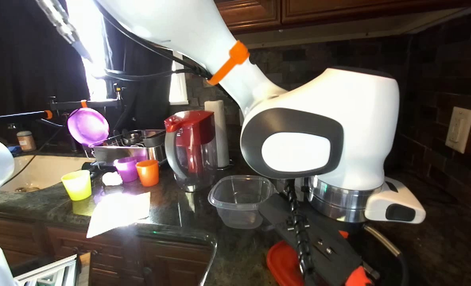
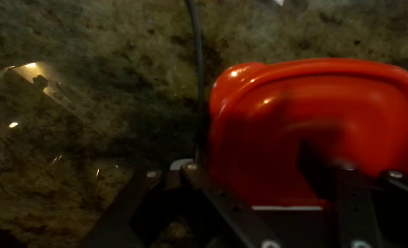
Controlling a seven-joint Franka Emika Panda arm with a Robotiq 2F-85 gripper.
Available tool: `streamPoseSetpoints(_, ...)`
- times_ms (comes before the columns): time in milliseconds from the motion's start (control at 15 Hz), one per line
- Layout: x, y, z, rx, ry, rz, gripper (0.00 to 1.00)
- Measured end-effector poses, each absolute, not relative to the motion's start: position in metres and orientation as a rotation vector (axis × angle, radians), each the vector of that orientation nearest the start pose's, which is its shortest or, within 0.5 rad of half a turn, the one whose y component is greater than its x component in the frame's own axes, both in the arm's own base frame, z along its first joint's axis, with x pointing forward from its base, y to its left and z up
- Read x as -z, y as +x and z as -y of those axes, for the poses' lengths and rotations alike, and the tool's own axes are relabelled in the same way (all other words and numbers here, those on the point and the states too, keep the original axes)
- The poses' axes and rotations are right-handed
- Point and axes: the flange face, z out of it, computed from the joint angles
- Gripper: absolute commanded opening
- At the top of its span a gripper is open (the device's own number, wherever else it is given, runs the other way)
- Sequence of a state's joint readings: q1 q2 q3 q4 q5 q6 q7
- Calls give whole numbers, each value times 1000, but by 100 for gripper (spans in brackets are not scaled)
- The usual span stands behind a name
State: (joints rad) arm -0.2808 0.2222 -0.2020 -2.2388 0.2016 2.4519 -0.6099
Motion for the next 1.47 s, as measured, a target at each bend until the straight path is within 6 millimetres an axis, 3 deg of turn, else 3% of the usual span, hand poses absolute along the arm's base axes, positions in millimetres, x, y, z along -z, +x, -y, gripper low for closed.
streamPoseSetpoints(67, -270, 483, 252, 63, -3068, -34, 100)
streamPoseSetpoints(133, -269, 485, 252, 62, -3069, -31, 91)
streamPoseSetpoints(200, -268, 486, 252, 62, -3069, -30, 71)
streamPoseSetpoints(333, -267, 488, 253, 63, -3069, -29, 64)
streamPoseSetpoints(867, -271, 494, 260, 82, -3074, -37, 0)
streamPoseSetpoints(1467, -272, 496, 261, 88, -3078, -34, 2)
